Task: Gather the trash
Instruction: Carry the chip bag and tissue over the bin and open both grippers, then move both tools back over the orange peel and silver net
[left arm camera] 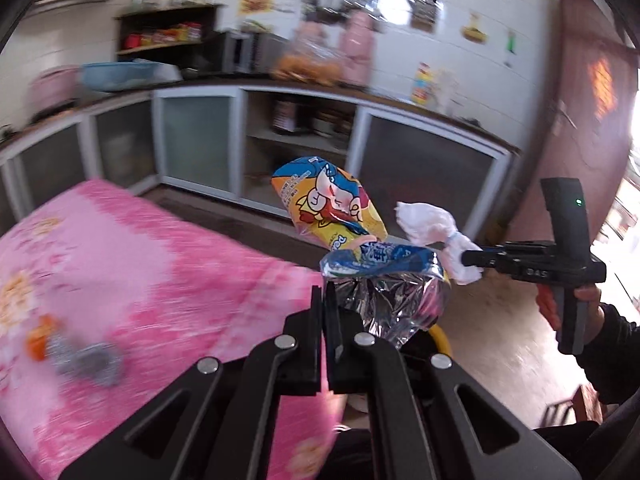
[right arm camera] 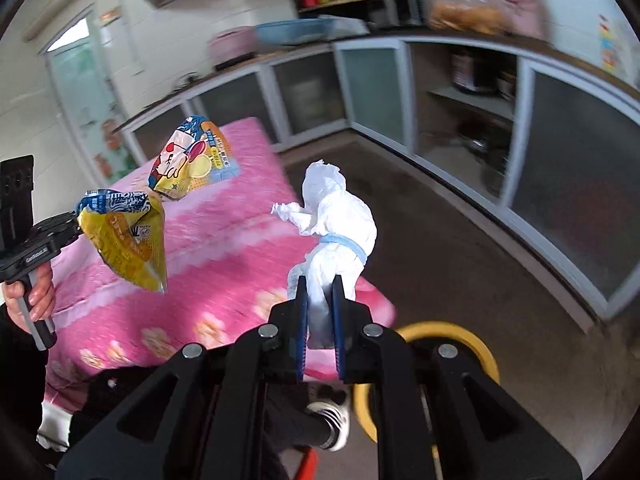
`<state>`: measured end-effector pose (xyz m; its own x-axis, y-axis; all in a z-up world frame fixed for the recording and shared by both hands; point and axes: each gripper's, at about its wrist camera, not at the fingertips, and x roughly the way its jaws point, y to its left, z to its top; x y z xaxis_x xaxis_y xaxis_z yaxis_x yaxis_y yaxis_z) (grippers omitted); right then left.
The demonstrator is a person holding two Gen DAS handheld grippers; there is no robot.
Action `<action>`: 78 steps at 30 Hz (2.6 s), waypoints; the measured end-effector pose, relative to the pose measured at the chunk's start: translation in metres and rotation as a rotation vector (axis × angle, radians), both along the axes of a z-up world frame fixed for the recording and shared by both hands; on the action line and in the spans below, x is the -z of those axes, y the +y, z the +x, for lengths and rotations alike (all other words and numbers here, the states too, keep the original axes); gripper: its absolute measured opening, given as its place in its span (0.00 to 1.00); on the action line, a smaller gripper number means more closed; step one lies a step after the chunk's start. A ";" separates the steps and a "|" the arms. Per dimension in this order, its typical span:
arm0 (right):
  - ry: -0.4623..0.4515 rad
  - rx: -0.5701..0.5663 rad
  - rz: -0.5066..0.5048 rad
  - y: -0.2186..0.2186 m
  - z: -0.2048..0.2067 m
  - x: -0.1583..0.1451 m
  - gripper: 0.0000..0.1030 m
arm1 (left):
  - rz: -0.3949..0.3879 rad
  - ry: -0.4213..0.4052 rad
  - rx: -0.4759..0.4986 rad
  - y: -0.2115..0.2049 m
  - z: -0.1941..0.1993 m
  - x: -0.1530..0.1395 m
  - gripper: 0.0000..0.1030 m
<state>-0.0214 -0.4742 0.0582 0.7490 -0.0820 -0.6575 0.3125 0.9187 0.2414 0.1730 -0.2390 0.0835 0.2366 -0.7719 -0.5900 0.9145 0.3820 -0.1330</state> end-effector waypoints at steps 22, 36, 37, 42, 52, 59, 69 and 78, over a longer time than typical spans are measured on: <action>0.279 0.217 0.229 -0.087 -0.062 0.174 0.10 | 0.372 0.017 0.203 -0.205 -0.073 0.141 0.01; 0.372 0.238 0.262 -0.112 -0.049 0.209 0.69 | 0.427 -0.004 0.167 -0.233 -0.081 0.164 0.34; 0.341 0.264 0.284 -0.116 -0.056 0.208 0.74 | 0.416 -0.001 0.159 -0.233 -0.081 0.163 0.58; 0.341 0.342 0.256 -0.123 -0.086 0.197 0.74 | 0.286 0.063 0.160 -0.226 -0.085 0.141 0.84; 0.189 0.422 0.157 -0.129 -0.125 0.131 0.74 | 0.092 0.149 0.143 -0.190 -0.086 0.084 0.88; 0.003 0.207 -0.042 -0.078 -0.075 0.061 0.74 | -0.022 0.007 -0.022 -0.083 -0.059 0.024 0.92; -0.119 -0.263 -0.148 0.063 0.070 0.000 0.74 | 0.083 -0.197 -0.474 0.125 0.018 -0.005 0.92; -0.125 -0.571 -0.175 0.192 0.184 -0.005 0.71 | 0.164 -0.106 -0.676 0.213 0.133 0.013 0.92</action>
